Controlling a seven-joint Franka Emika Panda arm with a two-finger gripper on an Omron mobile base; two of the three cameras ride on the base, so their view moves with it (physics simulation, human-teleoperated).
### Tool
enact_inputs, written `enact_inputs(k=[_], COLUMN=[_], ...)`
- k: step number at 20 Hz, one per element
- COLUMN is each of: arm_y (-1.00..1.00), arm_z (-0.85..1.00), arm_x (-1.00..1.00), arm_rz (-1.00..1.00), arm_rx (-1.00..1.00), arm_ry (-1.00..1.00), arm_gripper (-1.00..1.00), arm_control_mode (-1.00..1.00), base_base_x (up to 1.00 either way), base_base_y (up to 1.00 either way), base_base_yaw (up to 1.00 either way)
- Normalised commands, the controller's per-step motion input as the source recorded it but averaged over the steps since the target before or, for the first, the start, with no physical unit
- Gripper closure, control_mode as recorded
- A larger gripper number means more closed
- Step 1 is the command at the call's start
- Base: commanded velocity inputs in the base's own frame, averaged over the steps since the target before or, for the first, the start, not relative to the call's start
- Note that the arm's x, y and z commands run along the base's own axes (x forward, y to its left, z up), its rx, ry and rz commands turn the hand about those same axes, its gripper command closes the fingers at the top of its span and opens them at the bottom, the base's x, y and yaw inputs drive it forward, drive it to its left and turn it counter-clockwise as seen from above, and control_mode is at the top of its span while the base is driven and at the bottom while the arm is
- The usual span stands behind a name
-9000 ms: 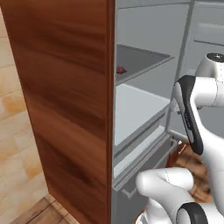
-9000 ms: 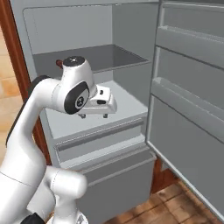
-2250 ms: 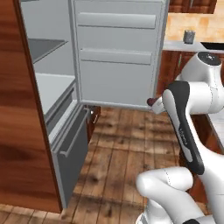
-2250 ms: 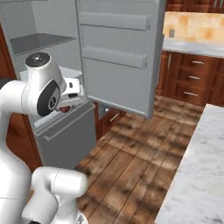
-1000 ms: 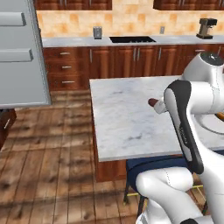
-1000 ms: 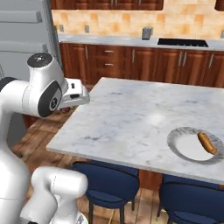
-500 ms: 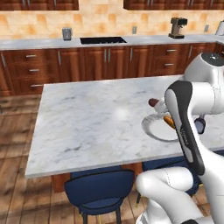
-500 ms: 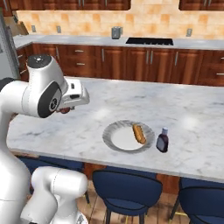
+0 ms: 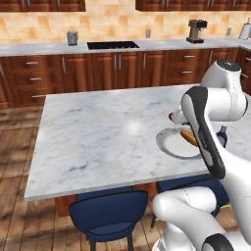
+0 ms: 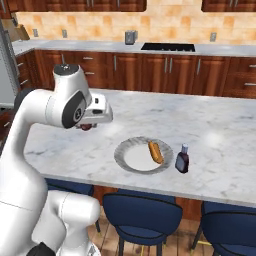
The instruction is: Move the hot dog bun to the plate on the dining table and place the condiment next to that plate. Then navigate to the fridge and take the sausage and place it on the plate as well.
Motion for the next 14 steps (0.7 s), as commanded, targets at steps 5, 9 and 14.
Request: enact_inputs(k=[5, 9, 14], arm_y=[-0.64, -0.61, -0.38], arm_z=[-0.95, -0.89, -0.90], arm_x=[0.84, 0.81, 0.30], arm_rz=[-0.15, -0.10, -0.08], arm_rx=[0.04, 0.00, 0.00], arm_ry=[0.19, 0.04, 0.00], arm_gripper=[1.00, 1.00, 1.00], arm_control_mode=[-1.00, -1.00, -1.00], base_base_x=[0.00, 0.00, 0.00], base_base_y=[0.00, 0.00, 0.00], base_base_yaw=[0.00, 0.00, 0.00])
